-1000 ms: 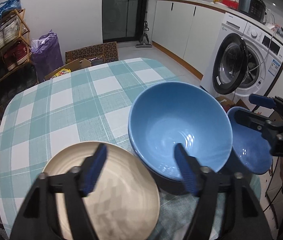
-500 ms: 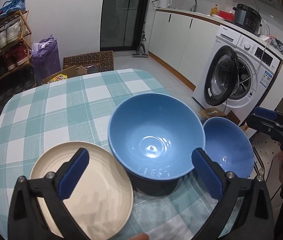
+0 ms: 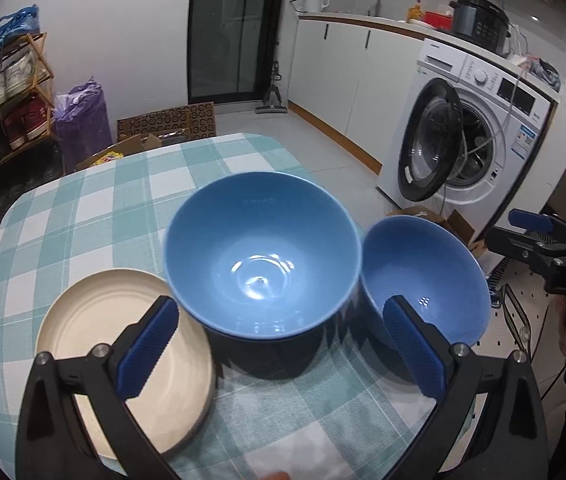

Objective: Organize plates and bowls
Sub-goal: 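Open both grippers to release the bowl into the other blue bowl, then move both grippers to the remaining light-blue bowl and grip its rim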

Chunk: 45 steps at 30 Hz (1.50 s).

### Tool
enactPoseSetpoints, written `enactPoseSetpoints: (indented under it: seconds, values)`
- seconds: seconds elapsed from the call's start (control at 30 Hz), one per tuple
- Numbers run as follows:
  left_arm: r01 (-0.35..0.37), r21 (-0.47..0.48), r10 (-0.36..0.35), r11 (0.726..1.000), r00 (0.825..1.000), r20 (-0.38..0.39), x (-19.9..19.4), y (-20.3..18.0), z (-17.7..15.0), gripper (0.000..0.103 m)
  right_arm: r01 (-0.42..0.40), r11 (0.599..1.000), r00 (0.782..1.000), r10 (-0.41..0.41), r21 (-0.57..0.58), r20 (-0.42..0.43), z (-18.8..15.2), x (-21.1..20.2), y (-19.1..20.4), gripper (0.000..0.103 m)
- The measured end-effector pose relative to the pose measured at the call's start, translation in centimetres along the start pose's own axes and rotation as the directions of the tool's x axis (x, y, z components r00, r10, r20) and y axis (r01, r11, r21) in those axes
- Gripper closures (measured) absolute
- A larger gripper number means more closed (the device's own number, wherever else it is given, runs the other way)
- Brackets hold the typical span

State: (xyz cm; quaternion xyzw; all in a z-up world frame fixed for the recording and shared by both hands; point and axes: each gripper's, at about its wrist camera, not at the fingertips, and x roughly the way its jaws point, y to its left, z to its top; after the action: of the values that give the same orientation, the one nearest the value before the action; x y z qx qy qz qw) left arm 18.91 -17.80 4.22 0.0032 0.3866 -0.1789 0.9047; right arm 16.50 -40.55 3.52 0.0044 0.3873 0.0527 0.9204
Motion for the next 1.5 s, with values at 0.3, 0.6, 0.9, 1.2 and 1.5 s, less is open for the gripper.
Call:
enactPoseSetpoints:
  seconds: [0.3, 0.6, 0.9, 1.2, 1.5]
  values:
    - [0.047, -0.011, -0.047, 0.999, 0.999, -0.021, 0.6, -1.8, -0.7, 0.0, 0.008, 0.999, 0.999, -0.006, 0.04, -0.041, -1.8, 1.6, -2.2, 0.001]
    - [0.088, -0.011, -0.088, 0.996, 0.994, -0.057, 1.7, -3.8, -1.6, 0.001, 0.004, 0.996, 0.997, 0.002, 0.089, -0.076, -3.5, 3.3, -4.4, 0.001]
    - [0.102, -0.02, -0.103, 0.995, 0.989, -0.102, 3.9, -5.9, -2.3, 0.001, -0.028, 0.994, 0.995, 0.038, 0.107, -0.093, -4.9, 4.6, -5.5, 0.001]
    - [0.113, -0.025, -0.115, 0.993, 0.984, -0.136, 6.0, -7.4, -2.4, 0.007, -0.036, 0.992, 0.991, 0.05, 0.117, -0.124, -5.8, 6.0, -5.9, 0.002]
    - [0.131, -0.044, -0.137, 0.99, 0.976, -0.167, 7.3, -7.4, -2.4, 0.027, -0.078, 0.991, 0.985, 0.094, 0.11, -0.147, -5.6, 7.5, -5.6, 0.025]
